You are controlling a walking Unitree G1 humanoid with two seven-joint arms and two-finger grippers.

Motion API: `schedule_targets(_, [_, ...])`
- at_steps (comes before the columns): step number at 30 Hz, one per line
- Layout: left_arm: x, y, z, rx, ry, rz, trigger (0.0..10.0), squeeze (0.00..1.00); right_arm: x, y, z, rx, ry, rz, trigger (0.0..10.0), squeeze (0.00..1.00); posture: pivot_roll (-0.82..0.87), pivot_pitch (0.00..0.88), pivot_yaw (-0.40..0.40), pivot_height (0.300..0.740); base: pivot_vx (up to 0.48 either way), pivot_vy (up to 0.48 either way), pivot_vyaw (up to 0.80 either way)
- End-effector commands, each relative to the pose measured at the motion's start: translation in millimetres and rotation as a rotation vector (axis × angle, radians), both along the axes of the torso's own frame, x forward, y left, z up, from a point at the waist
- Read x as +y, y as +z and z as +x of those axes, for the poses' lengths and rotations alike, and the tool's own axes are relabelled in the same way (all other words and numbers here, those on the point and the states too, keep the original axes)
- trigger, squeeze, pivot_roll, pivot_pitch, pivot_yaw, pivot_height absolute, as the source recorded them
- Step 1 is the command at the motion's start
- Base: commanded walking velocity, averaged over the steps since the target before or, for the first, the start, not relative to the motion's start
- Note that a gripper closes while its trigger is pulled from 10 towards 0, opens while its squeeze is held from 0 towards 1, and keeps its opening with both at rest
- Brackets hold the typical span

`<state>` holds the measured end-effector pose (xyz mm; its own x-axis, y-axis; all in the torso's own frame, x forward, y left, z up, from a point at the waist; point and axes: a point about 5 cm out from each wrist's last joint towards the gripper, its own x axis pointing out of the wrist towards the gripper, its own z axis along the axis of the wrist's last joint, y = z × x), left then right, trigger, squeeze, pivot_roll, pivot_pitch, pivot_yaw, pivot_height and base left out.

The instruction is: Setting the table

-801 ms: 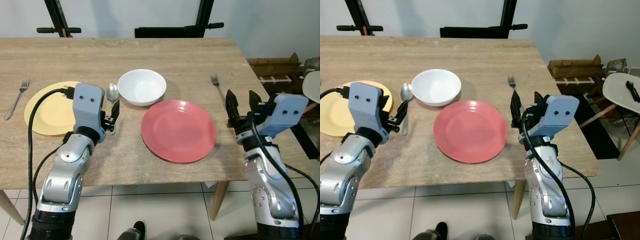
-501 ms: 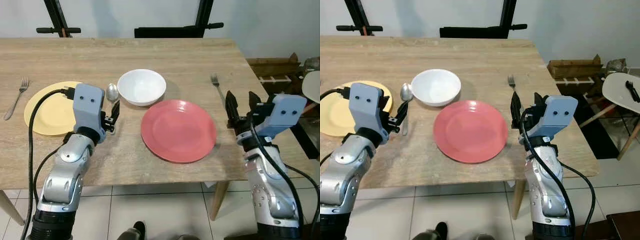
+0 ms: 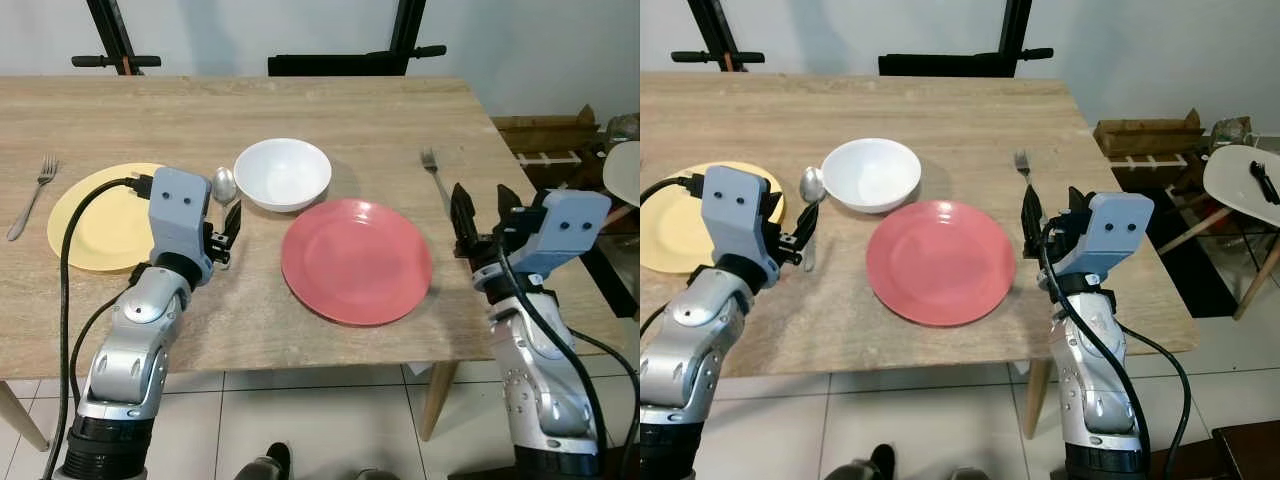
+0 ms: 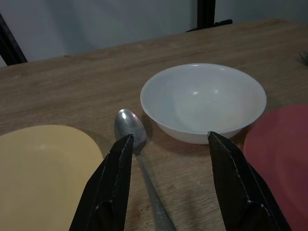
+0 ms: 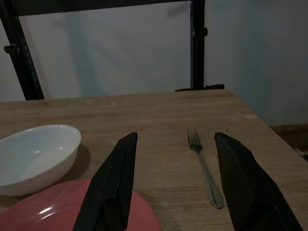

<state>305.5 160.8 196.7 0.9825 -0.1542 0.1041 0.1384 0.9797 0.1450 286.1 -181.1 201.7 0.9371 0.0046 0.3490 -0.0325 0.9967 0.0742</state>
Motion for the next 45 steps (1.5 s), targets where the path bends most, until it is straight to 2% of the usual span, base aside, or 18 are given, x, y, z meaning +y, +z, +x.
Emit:
schedule_targets(1, [0.0,-1.8,0.6,0.003,-0.003,0.001,10.0,0.0,-4.8,-4.6,-0.2,0.014,-0.021,-0.002,10.0,0.0,-0.09,0.032,0.036,0.74,0.0,0.0,0.0])
schedule_targets(37, [-0.4,-0.8,1.6,0.002,-0.01,0.001,10.0,0.0,-5.9,-8.5,-0.9,0.023,-0.033,-0.001,10.0,0.0,-0.09,0.044,0.044,0.74,0.0,0.0,0.0])
schedule_targets(45, [-0.5,-0.7,1.6,0.004,-0.013,0.0,10.0,0.0,-6.7,-9.2,-0.8,0.025,-0.036,-0.001,10.0,0.0,-0.09,0.047,0.044,0.74,-0.37,0.0,0.0])
